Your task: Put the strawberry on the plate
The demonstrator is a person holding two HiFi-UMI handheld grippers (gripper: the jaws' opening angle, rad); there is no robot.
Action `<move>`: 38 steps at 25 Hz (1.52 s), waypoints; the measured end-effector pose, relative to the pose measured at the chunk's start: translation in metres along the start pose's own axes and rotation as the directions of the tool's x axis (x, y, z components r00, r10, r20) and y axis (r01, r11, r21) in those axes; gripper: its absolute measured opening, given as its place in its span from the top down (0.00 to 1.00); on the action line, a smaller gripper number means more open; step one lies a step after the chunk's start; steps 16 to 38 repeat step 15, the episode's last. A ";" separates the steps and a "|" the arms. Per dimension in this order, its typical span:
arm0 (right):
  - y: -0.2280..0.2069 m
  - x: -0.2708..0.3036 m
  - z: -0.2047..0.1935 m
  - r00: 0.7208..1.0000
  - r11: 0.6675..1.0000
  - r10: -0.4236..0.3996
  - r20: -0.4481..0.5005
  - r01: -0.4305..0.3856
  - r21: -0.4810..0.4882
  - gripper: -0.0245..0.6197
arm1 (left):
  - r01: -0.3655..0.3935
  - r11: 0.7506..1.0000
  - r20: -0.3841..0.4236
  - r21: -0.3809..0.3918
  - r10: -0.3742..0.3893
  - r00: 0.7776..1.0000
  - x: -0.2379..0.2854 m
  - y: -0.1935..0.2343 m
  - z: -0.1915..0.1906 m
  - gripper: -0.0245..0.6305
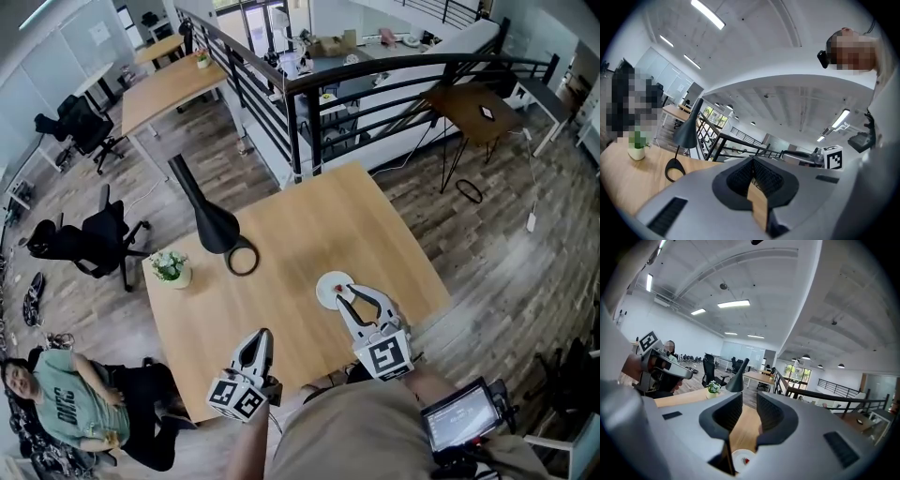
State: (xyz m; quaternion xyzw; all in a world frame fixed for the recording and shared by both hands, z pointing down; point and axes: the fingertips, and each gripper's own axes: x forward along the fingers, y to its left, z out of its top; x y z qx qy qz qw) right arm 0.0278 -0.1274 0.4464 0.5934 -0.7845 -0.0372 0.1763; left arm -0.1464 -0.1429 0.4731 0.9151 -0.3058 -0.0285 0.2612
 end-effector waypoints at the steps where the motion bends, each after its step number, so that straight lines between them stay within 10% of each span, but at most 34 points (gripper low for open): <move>1: 0.002 0.002 0.001 1.000 1.000 0.001 0.000 -0.001 0.010 0.80 | 0.003 1.000 -0.002 -0.002 -0.003 1.000 -0.001 0.001 -0.001 0.96; 38: -0.001 0.007 0.018 0.998 0.999 0.045 0.043 -0.045 0.006 0.80 | 0.016 1.000 -0.003 -0.013 -0.016 1.000 0.005 -0.012 -0.003 0.96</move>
